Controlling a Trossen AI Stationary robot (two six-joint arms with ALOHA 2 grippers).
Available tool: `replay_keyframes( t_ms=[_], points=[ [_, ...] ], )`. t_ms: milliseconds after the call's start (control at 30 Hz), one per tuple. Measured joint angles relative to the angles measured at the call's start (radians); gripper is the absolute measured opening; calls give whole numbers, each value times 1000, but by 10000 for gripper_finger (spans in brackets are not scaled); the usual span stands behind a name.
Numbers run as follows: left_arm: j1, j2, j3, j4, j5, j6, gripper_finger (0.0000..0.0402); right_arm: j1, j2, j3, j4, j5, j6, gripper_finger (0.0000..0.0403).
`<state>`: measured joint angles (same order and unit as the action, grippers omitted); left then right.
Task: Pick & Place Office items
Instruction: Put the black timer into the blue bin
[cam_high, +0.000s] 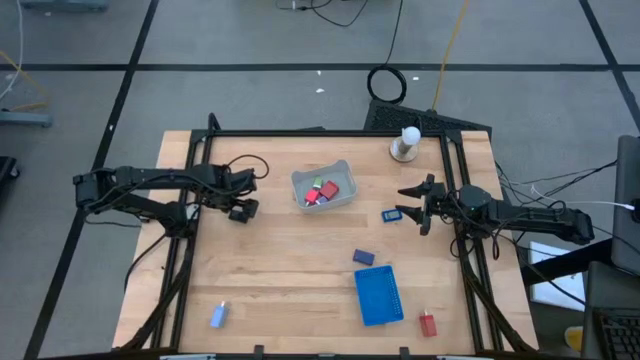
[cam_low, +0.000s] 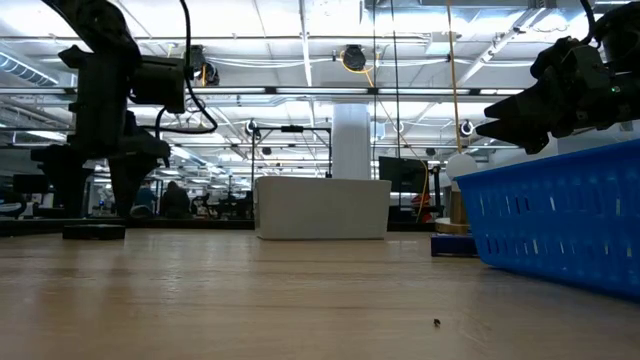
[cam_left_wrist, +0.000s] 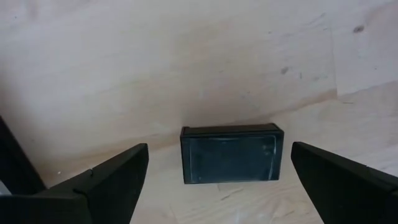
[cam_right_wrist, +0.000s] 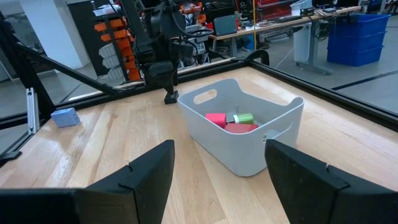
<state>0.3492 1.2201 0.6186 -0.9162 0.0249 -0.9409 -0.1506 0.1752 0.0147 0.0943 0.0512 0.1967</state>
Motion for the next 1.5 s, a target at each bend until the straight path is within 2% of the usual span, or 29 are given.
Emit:
replay_keyframes(
  t_ms=[567,1033,1500],
  points=[
    [-50,7,-43,66,3,-57,397,0,0,0,0,0,0,242],
    [-70,125,-40,127,27,-58,397,0,0,0,0,0,0,242],
    [-64,129,-41,131,-8,-52,397,0,0,0,0,0,0,242]
  ],
)
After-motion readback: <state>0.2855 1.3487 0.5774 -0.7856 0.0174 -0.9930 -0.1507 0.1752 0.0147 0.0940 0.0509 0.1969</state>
